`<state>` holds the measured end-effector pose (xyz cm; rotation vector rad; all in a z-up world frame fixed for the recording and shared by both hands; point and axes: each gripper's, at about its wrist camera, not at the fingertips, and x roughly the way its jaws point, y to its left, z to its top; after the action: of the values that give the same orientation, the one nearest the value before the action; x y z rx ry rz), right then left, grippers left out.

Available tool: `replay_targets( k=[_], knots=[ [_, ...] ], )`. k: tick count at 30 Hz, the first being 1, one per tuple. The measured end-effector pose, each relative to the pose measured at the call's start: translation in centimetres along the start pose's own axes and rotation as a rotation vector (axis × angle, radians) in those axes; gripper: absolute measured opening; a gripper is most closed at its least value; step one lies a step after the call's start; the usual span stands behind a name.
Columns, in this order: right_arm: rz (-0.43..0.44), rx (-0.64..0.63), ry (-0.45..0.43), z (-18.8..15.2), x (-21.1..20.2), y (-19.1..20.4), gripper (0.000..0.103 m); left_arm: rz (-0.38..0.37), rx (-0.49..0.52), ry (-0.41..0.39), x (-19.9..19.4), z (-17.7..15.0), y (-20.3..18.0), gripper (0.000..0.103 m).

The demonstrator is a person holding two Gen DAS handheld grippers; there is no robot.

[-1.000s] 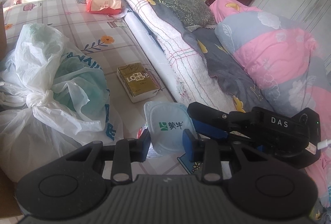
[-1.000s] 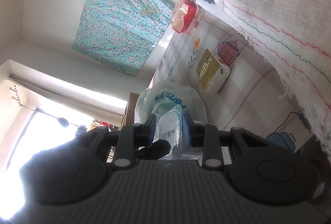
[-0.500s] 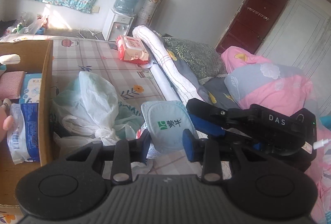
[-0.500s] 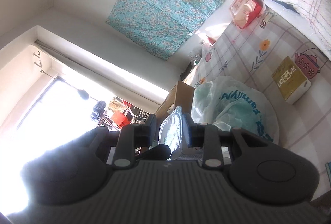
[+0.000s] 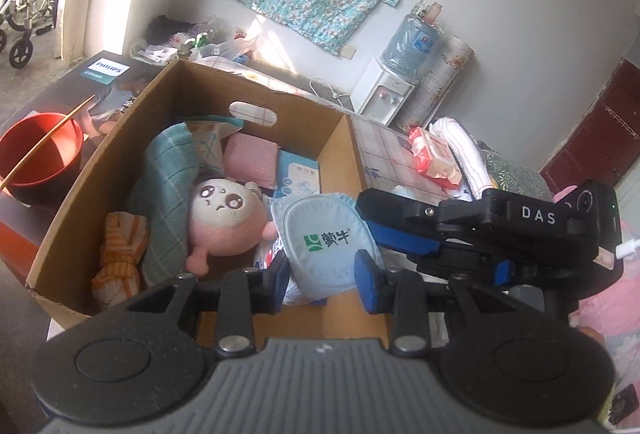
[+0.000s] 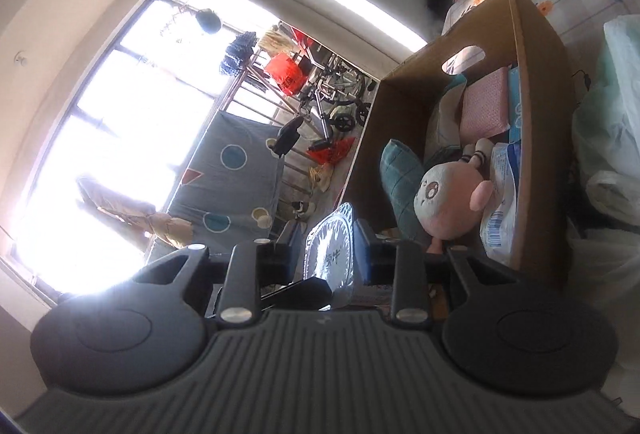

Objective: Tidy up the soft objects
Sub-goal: 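Lower the yogurt cup into the box and open the right gripper, then withdraw the right tool from the box toward the gold juice carton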

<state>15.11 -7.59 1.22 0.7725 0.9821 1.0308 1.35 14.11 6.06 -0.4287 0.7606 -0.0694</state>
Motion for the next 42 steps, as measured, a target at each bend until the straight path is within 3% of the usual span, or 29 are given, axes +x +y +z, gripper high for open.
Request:
replay_targets(
  k=[4, 10, 22, 25, 28, 30, 32, 38, 42],
  knots=[
    [-0.056, 0.025, 0.131, -0.1, 4.9, -0.4, 0.030, 0.048, -0.062, 0.068, 0.8, -0.4, 3.9, 0.035],
    [-0.165, 0.058, 0.268, -0.7, 8.9, -1.5, 0.030, 0.062, -0.129, 0.184, 3.2, -1.2, 7.3, 0.035],
    [-0.274, 0.053, 0.389, -1.4, 11.0, -1.5, 0.037, 0.072, -0.052, 0.244, 4.4, -0.9, 6.6, 0.047],
    [-0.272, 0.054, 0.394, -1.1, 10.3, -1.1, 0.040, 0.059, -0.063, 0.259, 4.4, -0.7, 6.6, 0.052],
    [-0.273, 0.031, 0.381, -0.8, 9.8, -0.9, 0.044, 0.059, -0.061, 0.249, 4.2, -0.6, 6.4, 0.062],
    [-0.298, 0.023, 0.363, -0.6, 9.6, -1.2, 0.054, 0.059, -0.058, 0.236, 4.0, -0.4, 6.2, 0.072],
    [-0.277, 0.028, 0.353, -0.4, 9.5, -1.3, 0.055, 0.057, -0.061, 0.226, 3.8, -0.3, 6.0, 0.077],
    [-0.258, -0.025, 0.275, 0.0, 8.2, -0.4, 0.055, 0.063, -0.052, 0.193, 3.1, -0.1, 5.0, 0.078],
    [-0.172, -0.046, 0.141, 0.0, 4.6, 0.4, 0.056, 0.056, -0.007, 0.141, 2.5, 0.1, 3.5, 0.082]
  ],
)
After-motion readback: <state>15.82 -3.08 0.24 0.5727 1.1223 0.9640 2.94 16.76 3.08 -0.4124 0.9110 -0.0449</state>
